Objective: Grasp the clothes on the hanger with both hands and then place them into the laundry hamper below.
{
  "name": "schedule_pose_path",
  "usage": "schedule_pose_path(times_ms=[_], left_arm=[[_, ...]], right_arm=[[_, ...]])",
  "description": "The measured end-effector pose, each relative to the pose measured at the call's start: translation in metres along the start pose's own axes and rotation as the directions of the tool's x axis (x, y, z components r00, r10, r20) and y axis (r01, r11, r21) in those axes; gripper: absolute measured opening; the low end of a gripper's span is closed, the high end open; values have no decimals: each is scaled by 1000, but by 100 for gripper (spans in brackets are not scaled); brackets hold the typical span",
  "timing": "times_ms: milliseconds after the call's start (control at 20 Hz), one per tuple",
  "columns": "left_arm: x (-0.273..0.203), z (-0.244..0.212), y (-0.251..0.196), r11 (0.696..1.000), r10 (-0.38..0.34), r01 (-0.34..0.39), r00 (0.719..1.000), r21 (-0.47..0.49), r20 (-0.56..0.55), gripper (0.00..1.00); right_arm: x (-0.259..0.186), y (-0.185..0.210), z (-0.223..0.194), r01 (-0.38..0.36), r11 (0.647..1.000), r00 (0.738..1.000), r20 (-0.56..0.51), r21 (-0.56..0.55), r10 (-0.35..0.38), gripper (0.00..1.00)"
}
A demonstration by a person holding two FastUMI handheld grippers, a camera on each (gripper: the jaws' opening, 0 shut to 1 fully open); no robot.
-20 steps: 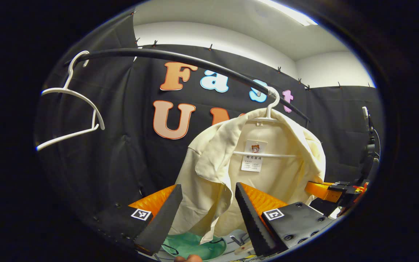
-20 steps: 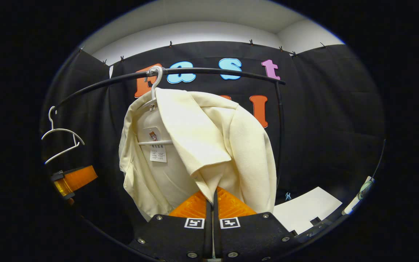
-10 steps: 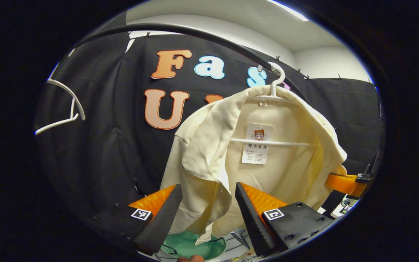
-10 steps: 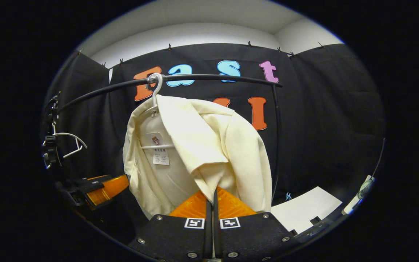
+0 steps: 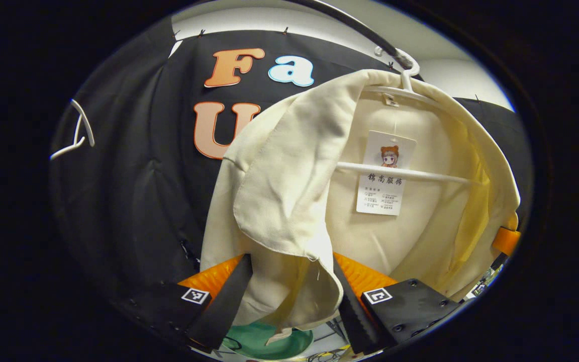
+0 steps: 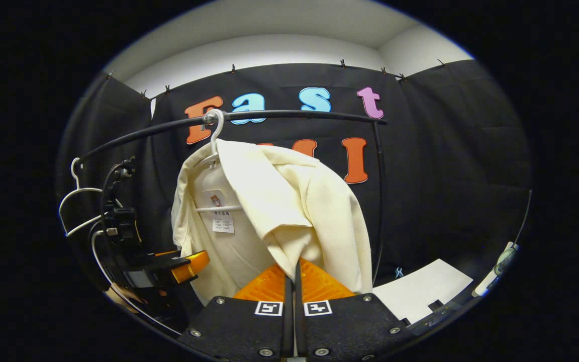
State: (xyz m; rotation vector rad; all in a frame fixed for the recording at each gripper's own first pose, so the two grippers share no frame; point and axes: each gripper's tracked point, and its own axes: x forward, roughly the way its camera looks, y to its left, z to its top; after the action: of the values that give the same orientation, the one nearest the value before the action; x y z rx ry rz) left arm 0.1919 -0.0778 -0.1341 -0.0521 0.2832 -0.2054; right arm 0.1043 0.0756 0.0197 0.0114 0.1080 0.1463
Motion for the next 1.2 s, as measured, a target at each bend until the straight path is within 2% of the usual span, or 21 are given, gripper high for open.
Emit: schedule_pose_path(times_ms=[50,150,200,350,500,600,750,850,1200], left_arm=[[3,2,3,1000,6,-6,1000,-6,5,94],[6,2,9,1000,21,-21,1000,-3,4,81],[6,2,12,999,32,-32,999,2,4,70],[9,-2,16,999,49,-49,999,21,-1,47],[4,0,25,994,93,-93,996,63,2,13],[-4,3,24,994,84,-84,996,72,2,11],[-20,24,59,969,197,-205,978,136,70,9],[-32,41,76,952,242,-257,964,164,108,9],[-63,104,118,919,320,-361,918,159,235,9]], right_arm=[[-1,-1,1,1,1000,1000,3,0,-1,1],[-6,-2,4,0,1000,1000,7,1,0,1],[-6,-2,5,0,1000,1000,10,2,0,1],[-8,-3,9,1,1000,1000,16,-1,-1,1],[-11,-5,16,5,1000,1000,29,3,-6,1],[-16,-9,23,11,1000,999,47,5,-11,1],[-20,-18,40,19,1000,996,81,5,-20,0],[-25,-27,56,28,1000,994,108,-11,-27,0],[-23,-55,101,78,992,983,173,-96,-61,0]])
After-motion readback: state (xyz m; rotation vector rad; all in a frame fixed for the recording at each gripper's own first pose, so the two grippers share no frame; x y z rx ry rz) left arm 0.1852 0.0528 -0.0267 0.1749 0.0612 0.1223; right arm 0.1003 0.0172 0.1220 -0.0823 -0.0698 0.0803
